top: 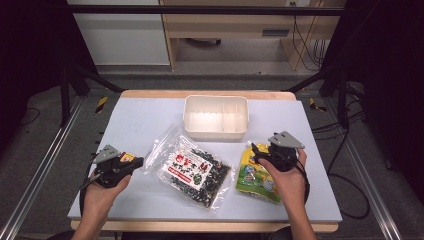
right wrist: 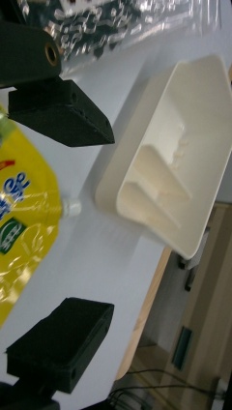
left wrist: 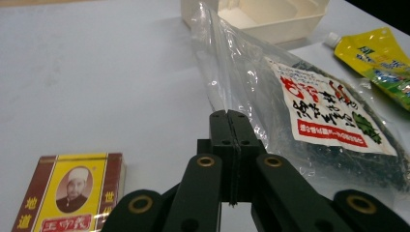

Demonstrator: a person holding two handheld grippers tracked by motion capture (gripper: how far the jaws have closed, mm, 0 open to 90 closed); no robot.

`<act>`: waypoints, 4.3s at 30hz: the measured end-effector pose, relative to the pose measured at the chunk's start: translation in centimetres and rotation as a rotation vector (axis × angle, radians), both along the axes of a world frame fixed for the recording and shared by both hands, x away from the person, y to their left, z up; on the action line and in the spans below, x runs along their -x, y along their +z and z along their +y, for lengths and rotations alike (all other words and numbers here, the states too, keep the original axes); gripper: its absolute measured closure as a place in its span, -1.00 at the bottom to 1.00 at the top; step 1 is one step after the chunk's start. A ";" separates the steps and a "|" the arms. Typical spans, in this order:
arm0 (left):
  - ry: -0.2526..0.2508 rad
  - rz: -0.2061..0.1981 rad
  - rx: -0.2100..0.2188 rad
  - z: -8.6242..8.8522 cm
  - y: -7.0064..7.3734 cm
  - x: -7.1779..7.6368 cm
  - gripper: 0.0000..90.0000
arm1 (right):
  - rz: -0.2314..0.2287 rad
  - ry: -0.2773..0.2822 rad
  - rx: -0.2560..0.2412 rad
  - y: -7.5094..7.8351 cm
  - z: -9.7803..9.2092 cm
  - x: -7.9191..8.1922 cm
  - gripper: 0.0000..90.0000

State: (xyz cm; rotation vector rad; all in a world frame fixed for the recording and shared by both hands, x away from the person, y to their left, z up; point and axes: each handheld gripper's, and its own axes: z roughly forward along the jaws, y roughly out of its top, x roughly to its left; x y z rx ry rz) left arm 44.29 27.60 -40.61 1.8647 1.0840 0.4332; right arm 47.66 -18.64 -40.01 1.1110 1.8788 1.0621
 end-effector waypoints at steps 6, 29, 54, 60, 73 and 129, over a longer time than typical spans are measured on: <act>-0.030 -0.017 -0.009 -0.5 1.4 -0.7 1.00 | -0.009 0.099 0.018 1.5 3.0 -0.8 -0.59; -0.244 -0.081 -0.114 -6.6 10.4 -7.9 1.00 | 0.049 0.348 0.127 9.7 5.1 -5.1 -0.56; -0.353 -0.132 -0.128 -11.6 14.3 -8.6 1.00 | 0.081 0.492 0.323 14.5 3.8 -6.9 -0.58; -0.357 -0.136 -0.141 -12.0 14.6 -8.6 1.00 | 0.089 0.520 0.333 14.8 3.7 -6.6 -0.52; -0.384 -0.149 -0.143 -13.0 15.4 -8.3 1.00 | 0.087 0.586 0.363 14.5 4.2 -7.1 -0.55; -0.089 -0.091 -0.111 -5.4 6.5 -5.6 -0.77 | 0.379 0.692 0.206 17.0 4.3 -7.2 0.96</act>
